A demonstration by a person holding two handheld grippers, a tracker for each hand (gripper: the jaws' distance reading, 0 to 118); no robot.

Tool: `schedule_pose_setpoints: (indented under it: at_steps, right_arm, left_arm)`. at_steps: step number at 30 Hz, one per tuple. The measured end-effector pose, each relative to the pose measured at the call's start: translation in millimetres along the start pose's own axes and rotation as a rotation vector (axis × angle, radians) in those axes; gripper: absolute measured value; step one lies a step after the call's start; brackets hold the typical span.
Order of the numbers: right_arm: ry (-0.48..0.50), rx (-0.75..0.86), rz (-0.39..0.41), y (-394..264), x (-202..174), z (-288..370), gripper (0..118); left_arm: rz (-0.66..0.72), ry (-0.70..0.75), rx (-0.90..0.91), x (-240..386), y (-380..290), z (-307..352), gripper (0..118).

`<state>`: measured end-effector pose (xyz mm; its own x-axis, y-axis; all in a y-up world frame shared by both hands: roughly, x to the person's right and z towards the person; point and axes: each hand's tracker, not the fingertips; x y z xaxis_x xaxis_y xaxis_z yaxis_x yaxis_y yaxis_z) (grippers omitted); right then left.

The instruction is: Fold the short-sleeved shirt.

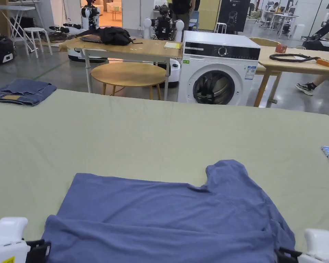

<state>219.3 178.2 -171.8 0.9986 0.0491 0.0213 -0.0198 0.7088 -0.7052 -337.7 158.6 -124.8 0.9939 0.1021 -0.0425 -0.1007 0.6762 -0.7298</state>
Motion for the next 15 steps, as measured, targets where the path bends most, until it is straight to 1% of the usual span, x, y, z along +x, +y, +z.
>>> schedule_pose_setpoints:
  at_steps: [2, 3, 7, 9, 10, 11, 12, 13, 14, 15]
  right_arm:
    - [0.033, 0.093, -0.001, 14, -16, 8, 69]
    - [0.028, 0.137, -0.004, 19, -25, 9, 69]
    - [0.003, 0.348, -0.013, 31, -67, 12, 69]
    - [0.003, 0.438, -0.033, 33, -83, 15, 67]
    - [0.016, 0.483, -0.057, 33, -89, 18, 61]
    - [0.025, 0.512, -0.072, 34, -94, 21, 47]
    - [0.035, 0.526, -0.084, 34, -98, 23, 14]
    - [0.039, 0.549, -0.086, 35, -103, 24, 7]
    - [0.029, 0.554, -0.076, 35, -108, 24, 3]
    - [0.017, 0.567, -0.061, 35, -112, 24, 3]
  left_arm:
    - [0.020, -0.023, 0.101, 9, 13, 8, 30]
    - [0.018, -0.027, 0.144, 15, 18, 12, 30]
    - [-0.065, 0.038, 0.359, 51, 35, 23, 30]
    - [-0.101, 0.070, 0.463, 67, 37, 30, 30]
    - [-0.109, 0.079, 0.523, 72, 37, 31, 29]
    - [-0.111, 0.076, 0.572, 74, 38, 30, 22]
    - [-0.110, 0.076, 0.607, 78, 39, 33, 4]
    - [-0.106, 0.078, 0.624, 83, 41, 35, 0]
    - [-0.098, 0.101, 0.629, 87, 44, 35, 0]
    - [-0.089, 0.120, 0.643, 89, 47, 34, 0]
